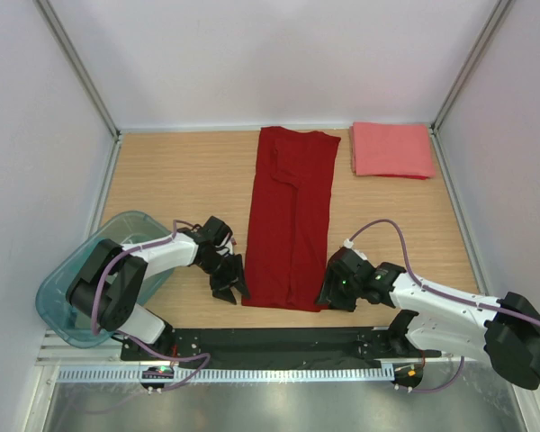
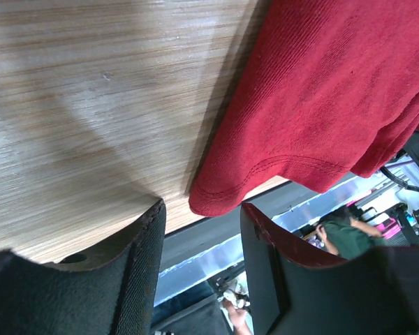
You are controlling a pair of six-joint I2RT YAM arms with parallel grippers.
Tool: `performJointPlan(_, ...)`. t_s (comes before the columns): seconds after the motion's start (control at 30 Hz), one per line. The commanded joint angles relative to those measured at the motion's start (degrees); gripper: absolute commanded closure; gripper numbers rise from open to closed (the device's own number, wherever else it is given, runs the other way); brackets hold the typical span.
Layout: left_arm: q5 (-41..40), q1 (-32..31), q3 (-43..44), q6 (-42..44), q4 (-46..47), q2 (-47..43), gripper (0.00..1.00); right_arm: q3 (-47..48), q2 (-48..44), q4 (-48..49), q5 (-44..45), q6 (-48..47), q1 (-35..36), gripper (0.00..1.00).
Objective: Fold and stack the t-shirts
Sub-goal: Fold the tshirt
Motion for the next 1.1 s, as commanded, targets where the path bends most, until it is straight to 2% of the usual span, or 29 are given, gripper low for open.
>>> performJointPlan(0.0,-2.1,-0.4,-1.4,0.3,2.3,0.9,0.52,-1.4,1.8,-8.2,7.5,-2.7,0.0,0.47)
performJointPlan(0.17,-1.5,-0.7,-1.4,0.4,2.7,1.5,0.51,-1.8,3.6,-5.5,4.5,-3.3,0.0,0.47)
performJointPlan(0.4,-1.0,-1.4,-1.3,-0.1,3.6,2.3,0.52,-0.9,5.1,-7.2,3.9,-6.1,0.0,0.48)
performJointPlan(0.63,-1.0,-1.4,-1.6,-0.2,4.6,2.5,0.6,-0.4,5.8,-6.6,4.3,-4.8,0.0,0.56)
performJointPlan(0.9,-1.8,-1.4,-1.7,-0.5,5.4,3.3,0.63,-1.0,6.0,-4.8,3.1,-3.5,-0.1,0.6)
performJointPlan(1.07,-2.4,-1.3,-2.1,-0.9,6.3,3.3,0.71,-1.3,6.7,-3.1,3.0,-3.3,0.0,0.65)
